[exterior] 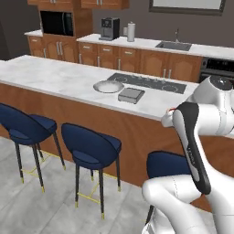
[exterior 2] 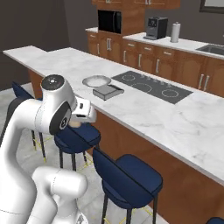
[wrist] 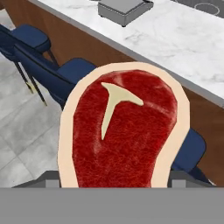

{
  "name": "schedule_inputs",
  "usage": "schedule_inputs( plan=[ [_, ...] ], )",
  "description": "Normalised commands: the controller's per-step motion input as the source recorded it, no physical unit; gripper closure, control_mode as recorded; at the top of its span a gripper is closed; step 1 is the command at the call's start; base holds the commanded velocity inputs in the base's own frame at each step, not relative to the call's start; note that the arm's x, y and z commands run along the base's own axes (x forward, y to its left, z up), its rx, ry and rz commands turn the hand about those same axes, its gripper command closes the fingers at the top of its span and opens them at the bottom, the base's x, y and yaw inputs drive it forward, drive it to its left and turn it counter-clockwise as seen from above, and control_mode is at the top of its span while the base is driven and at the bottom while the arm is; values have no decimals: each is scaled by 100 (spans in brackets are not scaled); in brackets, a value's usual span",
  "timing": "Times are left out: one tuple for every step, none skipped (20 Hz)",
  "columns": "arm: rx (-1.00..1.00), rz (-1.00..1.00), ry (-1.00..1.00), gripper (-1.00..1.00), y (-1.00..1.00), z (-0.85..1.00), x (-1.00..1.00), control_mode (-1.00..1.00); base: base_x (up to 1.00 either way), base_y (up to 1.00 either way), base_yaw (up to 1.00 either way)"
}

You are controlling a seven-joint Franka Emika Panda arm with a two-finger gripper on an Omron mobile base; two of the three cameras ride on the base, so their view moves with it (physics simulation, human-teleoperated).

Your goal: Take the steak from the fridge and place it on the digital scale on the counter by the fridge. Wait a few seconds for a reading, then move it to the plate on the dining counter.

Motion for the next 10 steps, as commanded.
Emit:
schedule_inputs(
  plan=[
    [0, 0, 0, 100, 0, 0, 0, 100, 59, 42, -9],
    [0, 0, 0, 100, 0, 0, 0, 100, 51, 41, -12],
    [0, 0, 0, 100, 0, 0, 0, 100, 44, 38, -16],
    [0, 0, 0, 100, 0, 0, 0, 100, 39, 34, -19],
    [0, 0, 0, 100, 0, 0, 0, 100, 31, 33, -21],
    [0, 0, 0, 100, 0, 0, 0, 100, 35, 31, -25],
    [0, 0, 0, 100, 0, 0, 0, 100, 33, 30, -26],
    [0, 0, 0, 100, 0, 0, 0, 100, 34, 30, -28],
    [0, 0, 0, 100, 0, 0, 0, 100, 29, 30, -28],
    [0, 0, 0, 100, 0, 0, 0, 100, 29, 26, -29]
  ],
)
